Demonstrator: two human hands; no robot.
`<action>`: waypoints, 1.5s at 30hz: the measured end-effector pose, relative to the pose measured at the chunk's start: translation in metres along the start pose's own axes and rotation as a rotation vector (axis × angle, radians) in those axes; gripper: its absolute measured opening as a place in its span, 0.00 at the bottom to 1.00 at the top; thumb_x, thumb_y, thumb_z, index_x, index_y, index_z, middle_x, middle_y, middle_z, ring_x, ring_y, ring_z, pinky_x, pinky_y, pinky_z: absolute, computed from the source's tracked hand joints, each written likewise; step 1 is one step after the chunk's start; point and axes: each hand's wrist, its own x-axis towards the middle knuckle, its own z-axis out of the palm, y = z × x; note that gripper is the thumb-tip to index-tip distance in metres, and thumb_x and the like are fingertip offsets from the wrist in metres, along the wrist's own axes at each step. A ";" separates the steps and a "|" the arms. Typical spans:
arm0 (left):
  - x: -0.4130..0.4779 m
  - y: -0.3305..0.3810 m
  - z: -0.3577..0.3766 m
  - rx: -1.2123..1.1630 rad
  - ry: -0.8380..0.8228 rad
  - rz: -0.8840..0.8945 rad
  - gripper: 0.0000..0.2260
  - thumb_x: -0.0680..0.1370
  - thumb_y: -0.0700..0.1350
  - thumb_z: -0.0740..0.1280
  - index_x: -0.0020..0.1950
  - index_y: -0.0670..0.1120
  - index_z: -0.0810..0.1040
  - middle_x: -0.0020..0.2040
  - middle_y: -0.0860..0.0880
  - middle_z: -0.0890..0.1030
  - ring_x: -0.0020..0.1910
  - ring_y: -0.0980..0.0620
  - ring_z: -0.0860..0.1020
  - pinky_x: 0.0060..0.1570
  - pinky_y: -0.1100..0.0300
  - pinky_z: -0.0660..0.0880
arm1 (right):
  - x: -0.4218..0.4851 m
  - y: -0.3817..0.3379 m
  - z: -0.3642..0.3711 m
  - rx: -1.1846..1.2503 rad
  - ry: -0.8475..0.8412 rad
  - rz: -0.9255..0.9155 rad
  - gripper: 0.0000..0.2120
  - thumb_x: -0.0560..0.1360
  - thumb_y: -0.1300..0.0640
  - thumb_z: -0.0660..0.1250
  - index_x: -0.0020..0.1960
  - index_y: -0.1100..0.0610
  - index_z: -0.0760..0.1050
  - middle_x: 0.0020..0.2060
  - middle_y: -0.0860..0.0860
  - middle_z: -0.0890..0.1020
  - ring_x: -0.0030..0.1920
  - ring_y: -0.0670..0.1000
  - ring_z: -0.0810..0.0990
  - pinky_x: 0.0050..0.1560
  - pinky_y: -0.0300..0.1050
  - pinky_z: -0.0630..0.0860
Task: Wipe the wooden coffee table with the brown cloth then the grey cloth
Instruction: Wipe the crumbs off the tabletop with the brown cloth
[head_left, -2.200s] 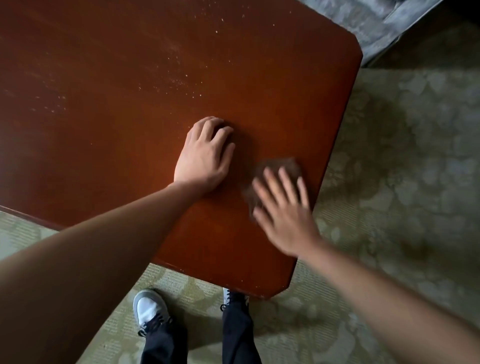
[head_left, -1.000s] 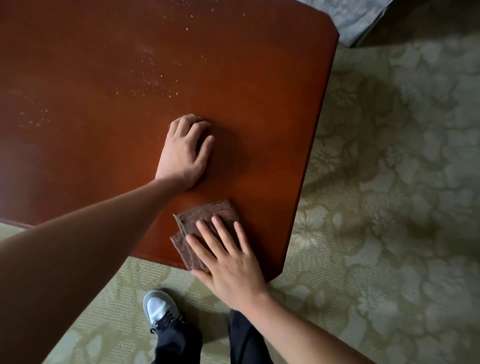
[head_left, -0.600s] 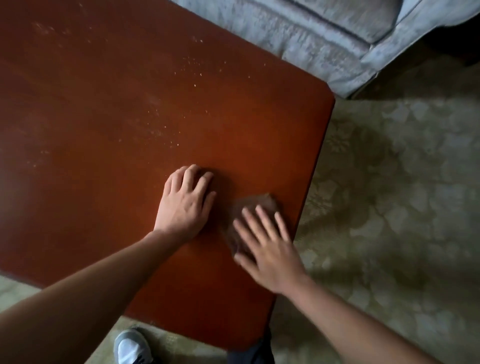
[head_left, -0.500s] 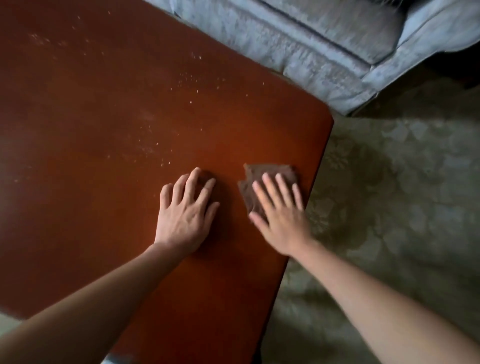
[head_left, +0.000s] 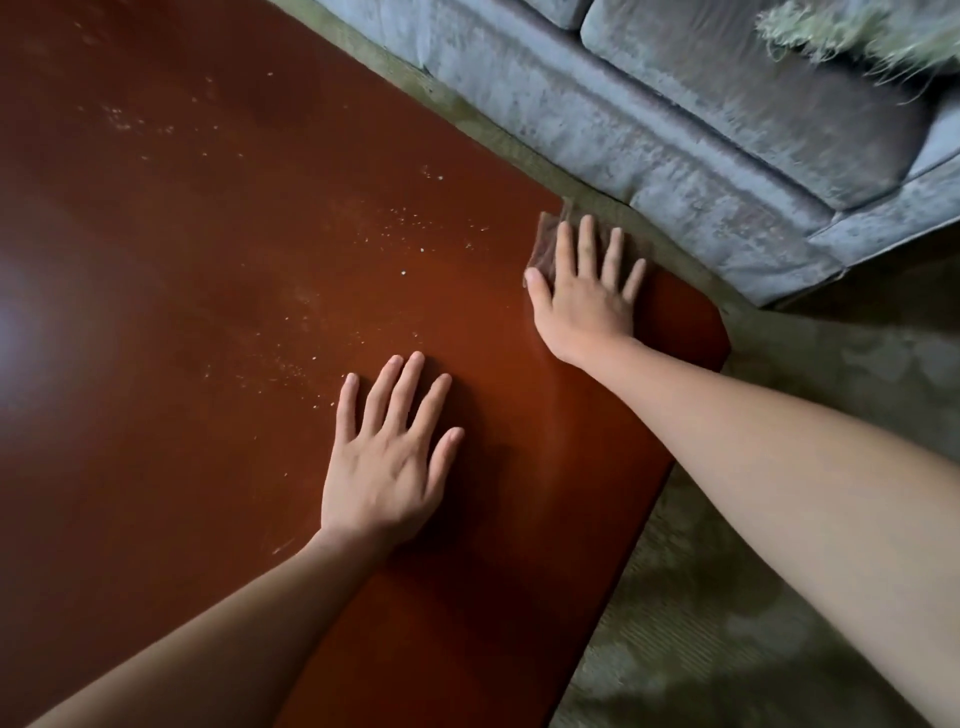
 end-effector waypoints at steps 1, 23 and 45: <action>-0.001 -0.001 -0.001 -0.053 0.021 -0.011 0.29 0.87 0.60 0.44 0.83 0.48 0.63 0.84 0.45 0.60 0.84 0.45 0.56 0.81 0.38 0.52 | -0.007 -0.009 0.002 -0.031 0.000 -0.073 0.35 0.84 0.35 0.43 0.86 0.51 0.41 0.85 0.52 0.42 0.84 0.62 0.39 0.79 0.71 0.39; -0.075 -0.105 -0.054 -0.848 0.398 -0.298 0.12 0.85 0.48 0.61 0.62 0.46 0.81 0.56 0.52 0.82 0.53 0.50 0.83 0.53 0.47 0.80 | -0.014 -0.072 -0.004 -0.004 -0.058 -0.020 0.38 0.83 0.31 0.43 0.86 0.49 0.40 0.85 0.49 0.39 0.84 0.57 0.37 0.82 0.62 0.38; -0.192 -0.283 -0.068 -0.136 0.352 -0.395 0.17 0.87 0.52 0.58 0.68 0.44 0.79 0.69 0.45 0.77 0.67 0.40 0.73 0.69 0.44 0.69 | -0.145 -0.190 0.034 -0.131 -0.075 -0.239 0.45 0.78 0.26 0.38 0.86 0.54 0.42 0.85 0.59 0.44 0.84 0.62 0.42 0.81 0.68 0.46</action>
